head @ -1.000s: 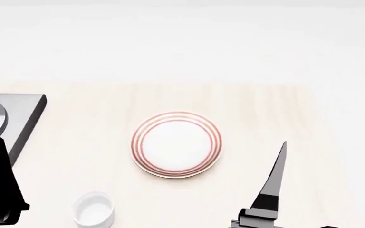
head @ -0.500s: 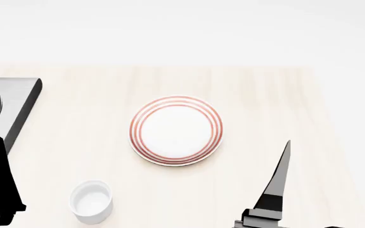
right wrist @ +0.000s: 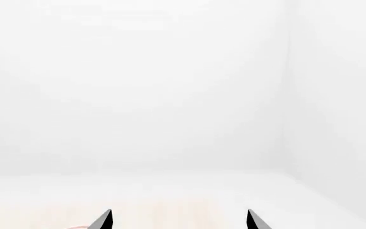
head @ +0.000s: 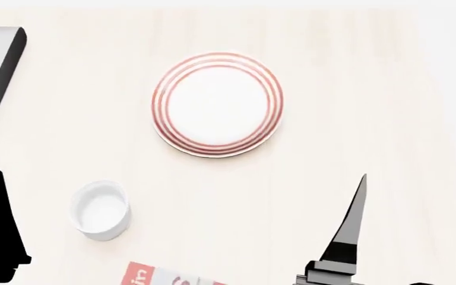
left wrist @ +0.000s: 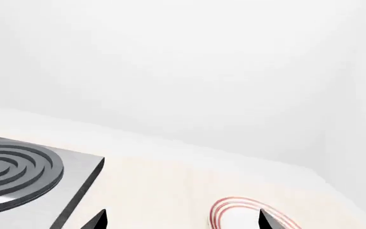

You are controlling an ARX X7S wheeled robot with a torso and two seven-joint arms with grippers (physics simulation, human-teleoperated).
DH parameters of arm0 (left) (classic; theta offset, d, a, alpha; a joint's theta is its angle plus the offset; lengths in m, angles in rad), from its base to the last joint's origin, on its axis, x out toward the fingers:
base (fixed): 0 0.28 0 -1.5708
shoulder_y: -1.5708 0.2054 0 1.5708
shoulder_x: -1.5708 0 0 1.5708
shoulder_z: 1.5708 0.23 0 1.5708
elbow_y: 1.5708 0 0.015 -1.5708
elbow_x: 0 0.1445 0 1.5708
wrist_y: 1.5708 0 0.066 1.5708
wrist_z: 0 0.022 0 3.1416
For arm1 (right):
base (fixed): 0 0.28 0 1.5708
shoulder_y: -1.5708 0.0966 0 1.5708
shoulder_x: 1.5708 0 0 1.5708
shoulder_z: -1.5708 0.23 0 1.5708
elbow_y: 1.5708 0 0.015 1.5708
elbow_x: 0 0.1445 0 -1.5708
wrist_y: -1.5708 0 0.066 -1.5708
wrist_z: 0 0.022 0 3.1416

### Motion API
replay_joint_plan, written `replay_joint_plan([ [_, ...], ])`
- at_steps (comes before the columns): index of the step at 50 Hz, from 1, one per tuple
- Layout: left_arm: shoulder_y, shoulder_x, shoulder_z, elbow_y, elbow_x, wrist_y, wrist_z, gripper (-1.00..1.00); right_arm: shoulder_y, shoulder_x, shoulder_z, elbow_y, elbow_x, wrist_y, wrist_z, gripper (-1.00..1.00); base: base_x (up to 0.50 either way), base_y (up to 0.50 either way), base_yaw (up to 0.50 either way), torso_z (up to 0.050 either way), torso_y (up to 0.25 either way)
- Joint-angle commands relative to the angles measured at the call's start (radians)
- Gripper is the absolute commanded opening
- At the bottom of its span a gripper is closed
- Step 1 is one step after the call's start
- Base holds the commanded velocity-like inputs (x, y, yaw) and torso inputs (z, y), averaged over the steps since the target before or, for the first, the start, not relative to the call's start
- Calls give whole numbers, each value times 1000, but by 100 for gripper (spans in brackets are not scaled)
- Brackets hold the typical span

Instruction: Pick the akita bowl on the cookies box and place it on the plate.

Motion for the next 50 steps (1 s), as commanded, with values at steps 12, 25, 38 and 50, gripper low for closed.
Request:
replay_joint_plan([
  [12,-4,-12,11,-9,-17,-28,-18,100,1,9,-6,9,13,-1,3,100,0,0,0,0,-230],
  [25,-31,-22,7,-12,17,-74,-85,100,96,118,23,-64,248,278,-45,100,0,0,0,0,0],
  [38,-111,-76,15,64,78,-238,-211,100,363,303,-80,-238,354,670,-37,100,0,0,0,0,0],
  [50,-125,-87,-4,71,44,-276,-224,100,739,512,-190,-299,945,773,166,100,0,0,0,0,0],
])
